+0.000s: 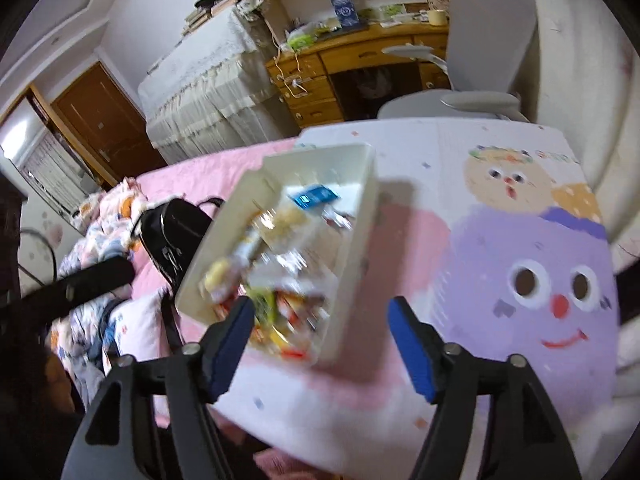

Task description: Organize snacks

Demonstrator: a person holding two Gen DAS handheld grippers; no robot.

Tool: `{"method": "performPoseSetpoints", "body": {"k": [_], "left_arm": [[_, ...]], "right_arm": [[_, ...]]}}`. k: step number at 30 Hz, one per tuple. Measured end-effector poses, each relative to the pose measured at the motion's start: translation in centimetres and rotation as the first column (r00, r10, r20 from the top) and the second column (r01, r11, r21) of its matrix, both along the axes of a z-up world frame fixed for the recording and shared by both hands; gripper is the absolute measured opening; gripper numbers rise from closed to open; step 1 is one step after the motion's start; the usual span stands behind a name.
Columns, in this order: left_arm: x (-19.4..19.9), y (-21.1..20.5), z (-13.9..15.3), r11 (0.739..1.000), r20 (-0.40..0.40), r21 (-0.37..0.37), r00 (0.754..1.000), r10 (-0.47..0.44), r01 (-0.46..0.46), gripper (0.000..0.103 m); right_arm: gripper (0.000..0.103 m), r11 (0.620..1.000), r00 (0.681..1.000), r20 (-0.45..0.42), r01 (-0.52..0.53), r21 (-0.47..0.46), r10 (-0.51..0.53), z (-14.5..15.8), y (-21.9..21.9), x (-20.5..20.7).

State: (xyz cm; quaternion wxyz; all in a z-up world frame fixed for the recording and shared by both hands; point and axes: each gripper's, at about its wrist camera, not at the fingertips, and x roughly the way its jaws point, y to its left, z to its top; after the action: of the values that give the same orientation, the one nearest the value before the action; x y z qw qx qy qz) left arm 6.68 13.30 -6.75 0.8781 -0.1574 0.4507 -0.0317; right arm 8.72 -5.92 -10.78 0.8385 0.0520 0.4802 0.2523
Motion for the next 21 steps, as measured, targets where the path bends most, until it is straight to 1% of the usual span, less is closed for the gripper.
{"method": "performPoseSetpoints", "body": {"k": [2, 4, 8, 9, 11, 13, 16, 17, 19, 21], "left_arm": [[-0.1, -2.0, -0.3, 1.000, -0.009, 0.001, 1.000, -0.013, 0.013, 0.087], [-0.4, -4.5, -0.5, 1.000, -0.013, 0.009, 1.000, -0.020, 0.020, 0.087], [-0.5, -8.4, -0.7, 0.998, -0.031, 0.042, 0.999, -0.041, 0.042, 0.090], [-0.5, -9.2, -0.6, 0.997, -0.031, 0.052, 0.998, -0.047, 0.049, 0.090], [-0.7, -10.4, -0.2, 0.995, -0.031, 0.082, 0.998, -0.057, 0.059, 0.091], [-0.9, -11.5, 0.5, 0.991, -0.030, 0.117, 0.997, -0.065, 0.068, 0.091], [-1.2, -12.3, 1.8, 0.988, -0.019, 0.135, 0.997, -0.069, 0.071, 0.092], [-1.4, -12.7, 2.4, 0.987, -0.011, 0.146, 0.998, -0.069, 0.070, 0.094], [-1.8, -13.2, 3.4, 0.982, 0.001, 0.176, 0.997, -0.073, 0.072, 0.097], [-2.3, -13.8, 4.3, 0.976, 0.022, 0.206, 0.997, -0.078, 0.072, 0.101]], "right_arm": [[0.077, 0.999, 1.000, -0.009, -0.001, -0.038, 0.001, 0.1, -2.2, -1.2], [0.081, 0.999, 1.000, -0.019, -0.003, -0.053, 0.002, 0.2, -4.1, -2.2], [0.084, 0.992, 1.000, -0.024, 0.000, -0.125, -0.003, 0.8, -7.5, -4.1], [0.085, 0.992, 1.000, -0.024, 0.002, -0.129, -0.005, 1.0, -8.0, -4.4], [0.086, 0.993, 1.000, -0.011, 0.010, -0.116, -0.011, 2.1, -9.6, -5.4], [0.090, 0.995, 1.000, 0.018, 0.028, -0.094, -0.026, 3.5, -10.9, -6.2], [0.095, 0.995, 0.998, 0.039, 0.055, -0.082, -0.052, 5.1, -12.1, -6.8], [0.096, 0.995, 0.997, 0.040, 0.066, -0.079, -0.063, 5.7, -12.6, -7.0], [0.099, 0.989, 0.994, 0.013, 0.112, -0.098, -0.111, 6.4, -13.3, -7.1], [0.099, 0.986, 0.988, -0.024, 0.153, -0.073, -0.155, 6.8, -14.0, -7.1]]}}
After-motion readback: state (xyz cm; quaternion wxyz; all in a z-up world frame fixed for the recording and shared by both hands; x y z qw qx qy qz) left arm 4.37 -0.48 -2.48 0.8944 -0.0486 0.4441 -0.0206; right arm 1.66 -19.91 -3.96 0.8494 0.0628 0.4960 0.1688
